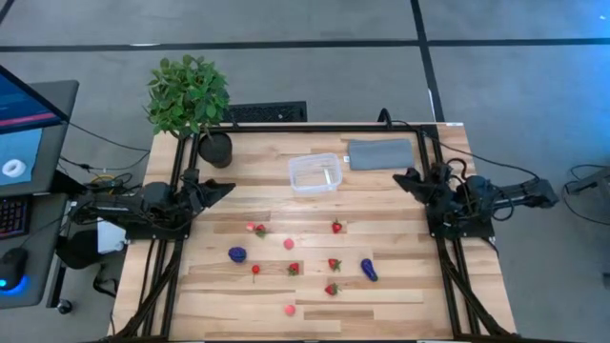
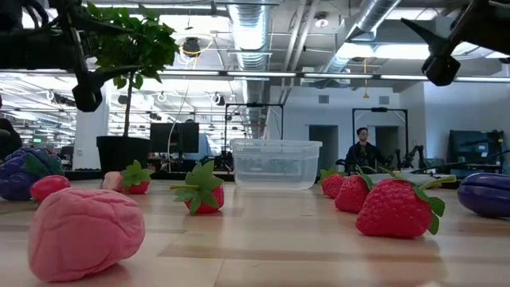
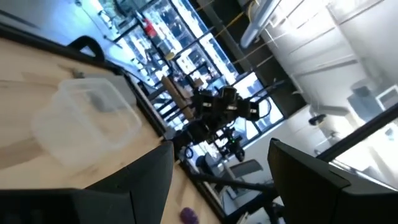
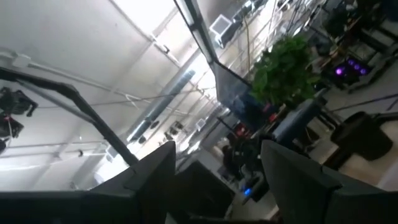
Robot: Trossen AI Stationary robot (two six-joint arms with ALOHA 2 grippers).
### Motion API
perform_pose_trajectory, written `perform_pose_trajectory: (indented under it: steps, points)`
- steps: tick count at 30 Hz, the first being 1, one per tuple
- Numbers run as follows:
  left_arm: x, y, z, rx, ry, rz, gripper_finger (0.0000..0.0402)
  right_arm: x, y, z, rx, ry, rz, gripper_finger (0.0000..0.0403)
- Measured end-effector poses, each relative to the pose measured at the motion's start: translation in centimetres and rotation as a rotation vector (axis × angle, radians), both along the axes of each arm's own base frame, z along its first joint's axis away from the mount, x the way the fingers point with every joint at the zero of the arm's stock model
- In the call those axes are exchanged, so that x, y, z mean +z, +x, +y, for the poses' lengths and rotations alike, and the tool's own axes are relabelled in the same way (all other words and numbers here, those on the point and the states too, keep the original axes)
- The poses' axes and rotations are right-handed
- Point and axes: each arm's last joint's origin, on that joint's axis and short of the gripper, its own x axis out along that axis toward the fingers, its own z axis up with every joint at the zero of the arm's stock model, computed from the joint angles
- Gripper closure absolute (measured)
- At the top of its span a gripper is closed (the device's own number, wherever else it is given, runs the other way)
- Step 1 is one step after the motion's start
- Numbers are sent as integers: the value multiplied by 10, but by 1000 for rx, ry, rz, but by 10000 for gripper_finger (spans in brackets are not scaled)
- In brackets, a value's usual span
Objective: Pick and placing Produce into tupperware
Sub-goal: Put the strawberry into the container
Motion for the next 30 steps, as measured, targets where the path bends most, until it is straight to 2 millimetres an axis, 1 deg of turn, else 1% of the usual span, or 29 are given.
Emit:
perform_pose_trajectory:
  steps: [4, 7, 10, 12, 15, 18, 21, 24, 26, 30]
  points:
    - [-4, 1, 0, -8, 3, 44, 152, 1, 11, 6, 17, -48, 85, 143]
    - [-8, 1, 0, 20, 13, 86, 152, -6, 22, 8, 22, -54, 176, 143]
    - [-10, 1, 1, 47, -2, 100, 152, -14, 31, 10, 39, -2, 249, 143]
    - [-9, 1, 1, 45, -25, 91, 152, -17, 37, 11, 58, 41, 259, 143]
    - [-7, 1, 1, 33, -49, 64, 152, -14, 45, 16, 93, 59, 217, 143]
    - [-5, 1, 1, 37, -50, 39, 152, -1, 57, 22, 90, -4, 197, 143]
    - [1, 0, 1, 44, -15, -11, 152, 19, 75, 26, 78, -90, 203, 143]
    - [10, -2, 0, 11, 62, -94, 152, 41, 96, 34, 115, -214, 247, 143]
    - [17, -4, -1, -24, 123, -131, 152, 53, 109, 38, 136, -281, 357, 143]
    - [33, -4, -7, -98, 269, -136, 152, 68, 124, 45, 181, -398, 742, 143]
